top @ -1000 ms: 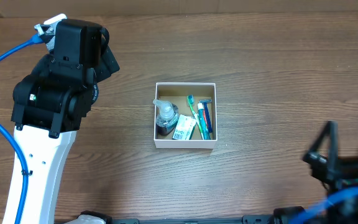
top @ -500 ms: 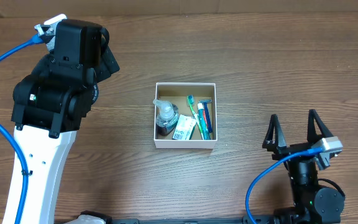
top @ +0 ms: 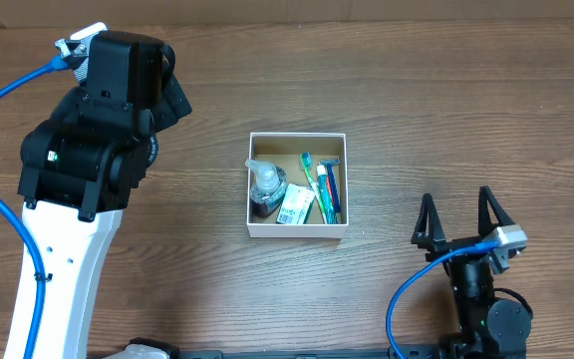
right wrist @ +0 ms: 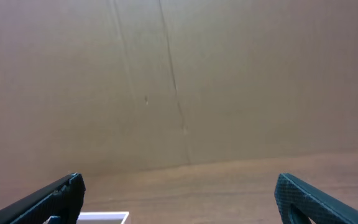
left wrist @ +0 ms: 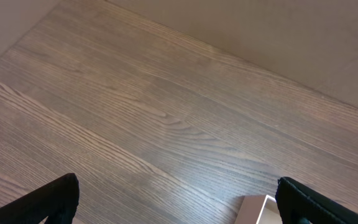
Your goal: Pack container
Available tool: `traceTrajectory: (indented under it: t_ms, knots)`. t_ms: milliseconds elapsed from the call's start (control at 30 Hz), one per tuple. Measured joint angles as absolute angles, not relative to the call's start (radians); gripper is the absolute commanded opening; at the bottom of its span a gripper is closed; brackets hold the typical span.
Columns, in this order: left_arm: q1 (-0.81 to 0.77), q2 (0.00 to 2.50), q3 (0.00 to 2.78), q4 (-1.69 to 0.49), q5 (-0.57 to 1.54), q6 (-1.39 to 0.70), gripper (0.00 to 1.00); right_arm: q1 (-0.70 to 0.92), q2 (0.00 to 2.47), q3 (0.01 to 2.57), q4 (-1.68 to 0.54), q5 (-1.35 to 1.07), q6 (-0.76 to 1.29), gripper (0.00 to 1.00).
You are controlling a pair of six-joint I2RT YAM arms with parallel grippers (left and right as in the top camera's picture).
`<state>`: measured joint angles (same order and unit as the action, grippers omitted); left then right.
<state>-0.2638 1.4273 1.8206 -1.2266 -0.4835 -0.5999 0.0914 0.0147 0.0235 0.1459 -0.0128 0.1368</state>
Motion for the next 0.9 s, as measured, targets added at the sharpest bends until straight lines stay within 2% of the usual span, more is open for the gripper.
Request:
traceTrajectory:
  t_ms: [300,900]
  knots:
    - [-0.264,1.427,1.821,-1.226,-0.484,-0.6,1.0,0.091,0.013,0.019,-0.088,-0.019,0.125,1.0]
    - [-0.263,1.427,1.821,-1.227,-0.484,-0.6,1.0,0.091,0.013,0.019,-0.09,-0.019,0.109,1.0]
